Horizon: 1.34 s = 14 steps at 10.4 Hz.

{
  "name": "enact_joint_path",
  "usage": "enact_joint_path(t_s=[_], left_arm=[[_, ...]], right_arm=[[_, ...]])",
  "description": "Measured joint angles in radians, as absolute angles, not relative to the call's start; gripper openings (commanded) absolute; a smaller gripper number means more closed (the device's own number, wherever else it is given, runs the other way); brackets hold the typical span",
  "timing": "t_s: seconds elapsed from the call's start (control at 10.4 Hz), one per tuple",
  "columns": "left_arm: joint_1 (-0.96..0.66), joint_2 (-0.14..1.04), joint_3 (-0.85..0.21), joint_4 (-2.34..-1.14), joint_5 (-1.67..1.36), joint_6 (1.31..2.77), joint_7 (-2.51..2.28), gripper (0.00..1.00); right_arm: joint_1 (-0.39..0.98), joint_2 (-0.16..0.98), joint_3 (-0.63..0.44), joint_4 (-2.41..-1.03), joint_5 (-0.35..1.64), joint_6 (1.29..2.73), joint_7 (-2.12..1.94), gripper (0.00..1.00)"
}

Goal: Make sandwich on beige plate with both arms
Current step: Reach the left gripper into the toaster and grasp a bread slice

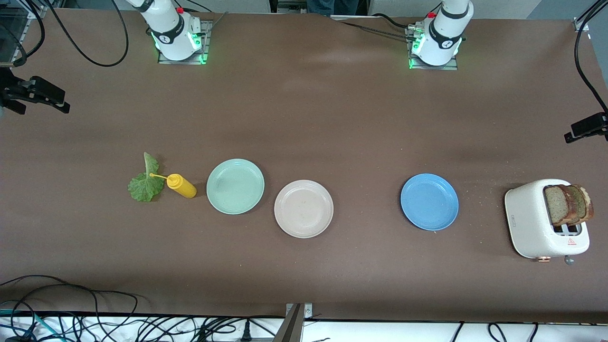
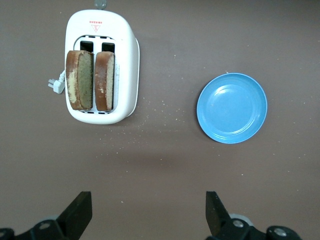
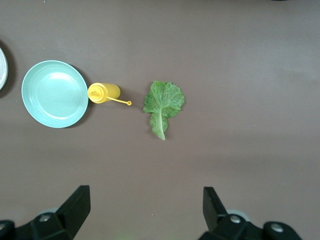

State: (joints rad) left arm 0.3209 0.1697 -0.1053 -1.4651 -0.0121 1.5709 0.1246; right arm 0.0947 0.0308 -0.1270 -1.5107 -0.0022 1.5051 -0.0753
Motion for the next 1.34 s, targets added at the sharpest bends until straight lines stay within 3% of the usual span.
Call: enact_joint_path(t_s=[0.77,1.34], left_arm=[[0.382,0.497,-0.105,-1.342,0.057,1.77,0.26,0.96],[0.366,0.563,-0.118,-1.328,0.083,1.833,0.263,0.95]], right_arm=[[0.095,0.03,-0.126,-1.51,-0.002,1.494,-0.075,1.0],[0.095,0.03,-0.125,-1.509,-0.002,1.474,-0.075,1.0]])
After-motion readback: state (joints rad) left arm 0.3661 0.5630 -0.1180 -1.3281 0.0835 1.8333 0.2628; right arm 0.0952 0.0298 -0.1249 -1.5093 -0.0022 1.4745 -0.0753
